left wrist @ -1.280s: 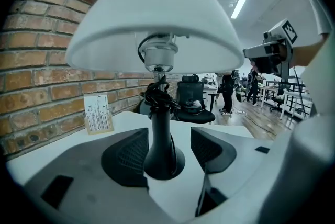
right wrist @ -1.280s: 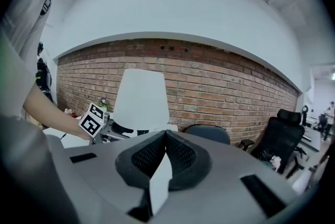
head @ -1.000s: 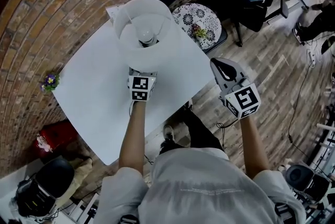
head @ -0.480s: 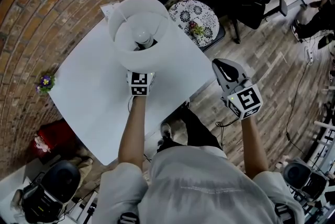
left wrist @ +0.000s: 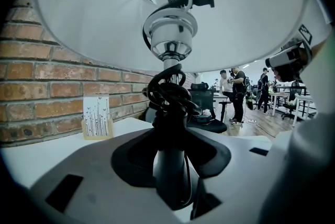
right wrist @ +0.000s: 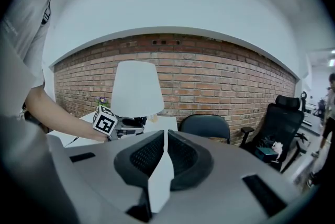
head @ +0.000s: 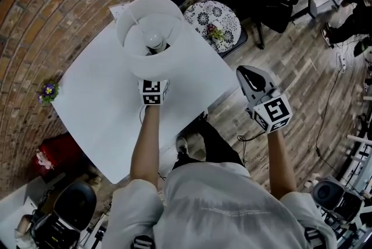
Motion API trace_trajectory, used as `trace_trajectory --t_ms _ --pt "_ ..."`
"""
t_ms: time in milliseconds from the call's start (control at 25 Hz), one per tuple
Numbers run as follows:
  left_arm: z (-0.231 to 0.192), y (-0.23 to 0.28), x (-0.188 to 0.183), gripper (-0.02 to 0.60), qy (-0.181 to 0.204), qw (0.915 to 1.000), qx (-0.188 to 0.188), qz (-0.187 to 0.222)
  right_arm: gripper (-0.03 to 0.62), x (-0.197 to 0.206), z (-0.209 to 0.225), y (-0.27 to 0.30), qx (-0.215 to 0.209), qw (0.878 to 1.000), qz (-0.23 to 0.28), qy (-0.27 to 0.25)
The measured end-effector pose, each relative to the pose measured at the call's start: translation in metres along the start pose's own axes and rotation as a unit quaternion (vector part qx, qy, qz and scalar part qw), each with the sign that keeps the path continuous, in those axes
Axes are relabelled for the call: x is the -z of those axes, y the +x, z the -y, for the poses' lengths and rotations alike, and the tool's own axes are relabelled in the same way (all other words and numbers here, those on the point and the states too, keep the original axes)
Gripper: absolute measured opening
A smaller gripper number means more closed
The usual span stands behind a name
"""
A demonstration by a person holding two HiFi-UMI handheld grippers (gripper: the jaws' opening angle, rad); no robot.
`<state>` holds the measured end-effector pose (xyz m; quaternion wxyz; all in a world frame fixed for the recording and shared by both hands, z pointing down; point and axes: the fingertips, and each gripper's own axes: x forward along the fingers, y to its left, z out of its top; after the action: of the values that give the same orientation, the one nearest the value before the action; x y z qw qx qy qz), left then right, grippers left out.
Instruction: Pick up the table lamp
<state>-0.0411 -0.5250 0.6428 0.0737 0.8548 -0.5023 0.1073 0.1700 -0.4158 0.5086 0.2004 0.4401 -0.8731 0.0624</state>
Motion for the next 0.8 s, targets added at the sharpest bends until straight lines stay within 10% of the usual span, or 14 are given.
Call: trace_trajectory --t_ms 800 --pt "0.016 -0.050 -0.035 0.149 0.006 1.0000 0.005 0.004 0.009 -0.017 -0.008 -0.035 0.015 0.999 0.043 0.018"
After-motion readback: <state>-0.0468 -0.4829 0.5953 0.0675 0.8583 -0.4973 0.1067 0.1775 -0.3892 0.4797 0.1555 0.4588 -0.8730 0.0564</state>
